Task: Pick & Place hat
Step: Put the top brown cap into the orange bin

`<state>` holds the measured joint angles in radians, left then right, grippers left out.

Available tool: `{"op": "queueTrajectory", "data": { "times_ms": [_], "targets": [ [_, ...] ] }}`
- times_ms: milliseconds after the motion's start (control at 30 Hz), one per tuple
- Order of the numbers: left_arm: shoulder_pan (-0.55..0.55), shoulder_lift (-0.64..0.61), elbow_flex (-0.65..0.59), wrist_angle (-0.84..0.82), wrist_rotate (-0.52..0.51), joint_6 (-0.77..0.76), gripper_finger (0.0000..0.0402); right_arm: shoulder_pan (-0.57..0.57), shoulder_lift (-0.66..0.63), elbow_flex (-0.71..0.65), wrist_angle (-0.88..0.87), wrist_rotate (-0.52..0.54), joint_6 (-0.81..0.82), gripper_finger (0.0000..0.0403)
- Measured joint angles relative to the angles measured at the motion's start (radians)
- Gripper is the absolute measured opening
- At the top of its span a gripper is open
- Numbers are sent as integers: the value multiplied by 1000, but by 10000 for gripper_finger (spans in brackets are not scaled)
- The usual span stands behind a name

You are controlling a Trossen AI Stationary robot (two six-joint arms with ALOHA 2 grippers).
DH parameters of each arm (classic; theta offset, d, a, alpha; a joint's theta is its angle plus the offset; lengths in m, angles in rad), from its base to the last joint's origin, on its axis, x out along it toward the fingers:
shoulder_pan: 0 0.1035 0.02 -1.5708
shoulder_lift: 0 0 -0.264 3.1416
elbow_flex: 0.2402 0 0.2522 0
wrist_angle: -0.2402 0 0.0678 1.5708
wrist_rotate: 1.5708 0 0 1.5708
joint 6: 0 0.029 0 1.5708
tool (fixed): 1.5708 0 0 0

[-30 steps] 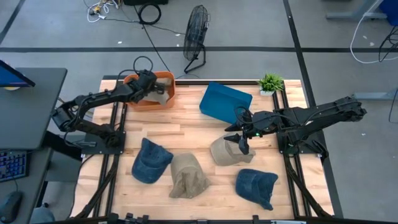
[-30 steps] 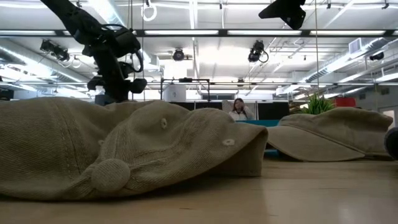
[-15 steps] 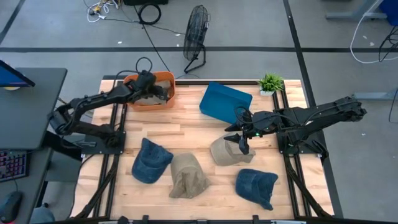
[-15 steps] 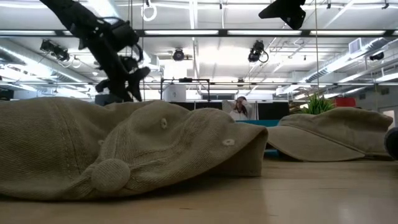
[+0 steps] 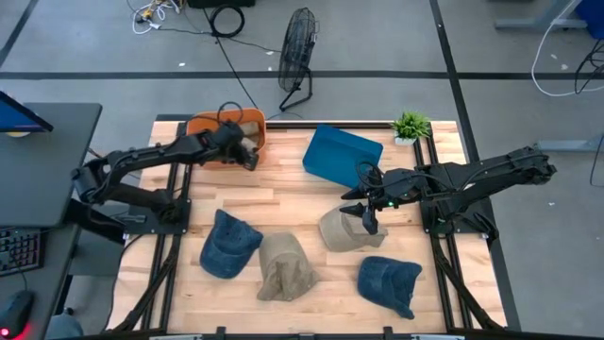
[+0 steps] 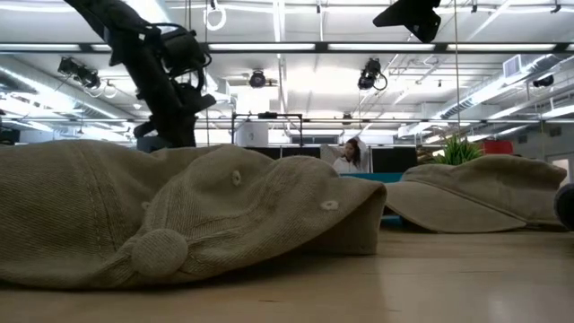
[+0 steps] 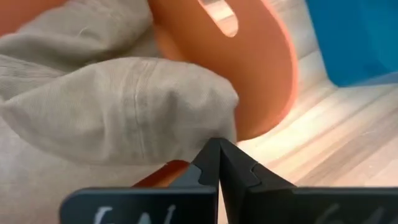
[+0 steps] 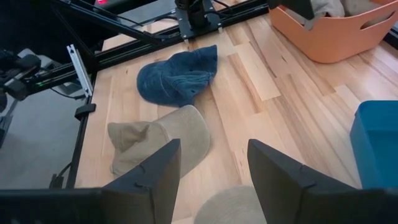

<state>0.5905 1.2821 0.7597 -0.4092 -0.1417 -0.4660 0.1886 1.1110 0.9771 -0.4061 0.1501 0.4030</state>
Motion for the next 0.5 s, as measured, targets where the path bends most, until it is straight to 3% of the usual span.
{"op": "queueTrajectory", "data": {
  "times_ms": [500],
  "targets": [
    [136,127,0,102,-17,39,2,0,0,0,-4,0,4,190]
  ]
}}
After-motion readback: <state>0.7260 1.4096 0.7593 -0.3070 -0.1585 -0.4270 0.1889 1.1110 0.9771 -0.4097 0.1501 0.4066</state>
